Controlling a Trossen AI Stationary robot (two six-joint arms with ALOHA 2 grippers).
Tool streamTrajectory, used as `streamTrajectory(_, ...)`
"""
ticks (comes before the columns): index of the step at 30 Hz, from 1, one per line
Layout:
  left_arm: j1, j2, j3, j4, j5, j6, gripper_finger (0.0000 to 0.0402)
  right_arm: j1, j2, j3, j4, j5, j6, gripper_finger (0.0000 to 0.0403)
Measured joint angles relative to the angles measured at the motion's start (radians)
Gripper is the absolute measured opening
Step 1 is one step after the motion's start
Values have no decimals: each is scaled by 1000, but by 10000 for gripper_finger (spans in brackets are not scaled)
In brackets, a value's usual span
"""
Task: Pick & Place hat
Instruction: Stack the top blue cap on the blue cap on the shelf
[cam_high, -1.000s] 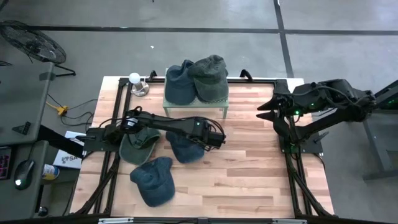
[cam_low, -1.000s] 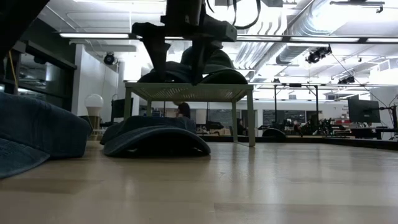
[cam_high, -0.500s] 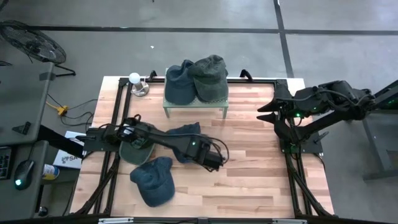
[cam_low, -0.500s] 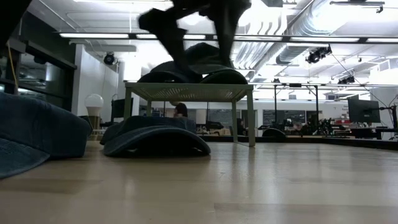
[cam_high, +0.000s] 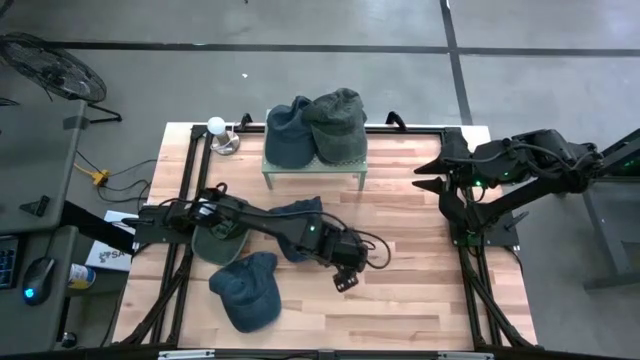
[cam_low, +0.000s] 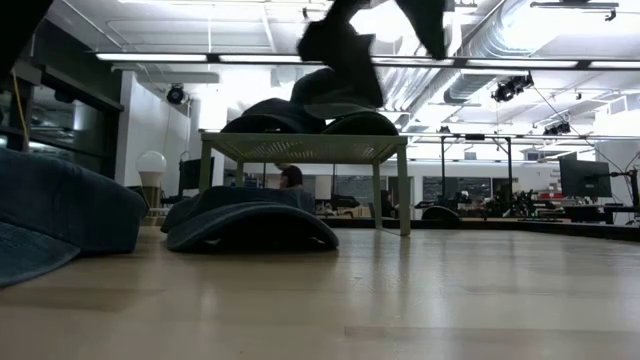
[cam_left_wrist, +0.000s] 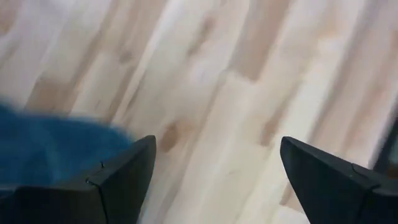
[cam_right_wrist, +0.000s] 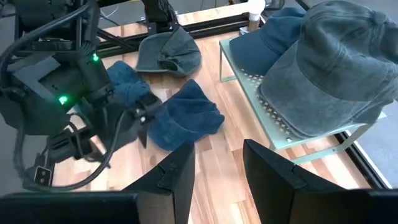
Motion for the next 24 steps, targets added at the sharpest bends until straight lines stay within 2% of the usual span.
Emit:
streamTrajectory(5,61,0,0,100,29,156,339,0,0,0,0,24,31,129)
streamTrajectory(10,128,0,-3,280,158,297,339,0,6,0,0,46,73,129)
streamTrajectory(13,149,-3,-70,429,256,315,339,0,15,0,0,49,117,129)
streamTrajectory(17,153,3,-128,532,401,324,339,0,31,0,0,51,161,129)
streamTrajectory(24,116,3,-195,600,455,352,339,0,67,0,-31,59,243,129)
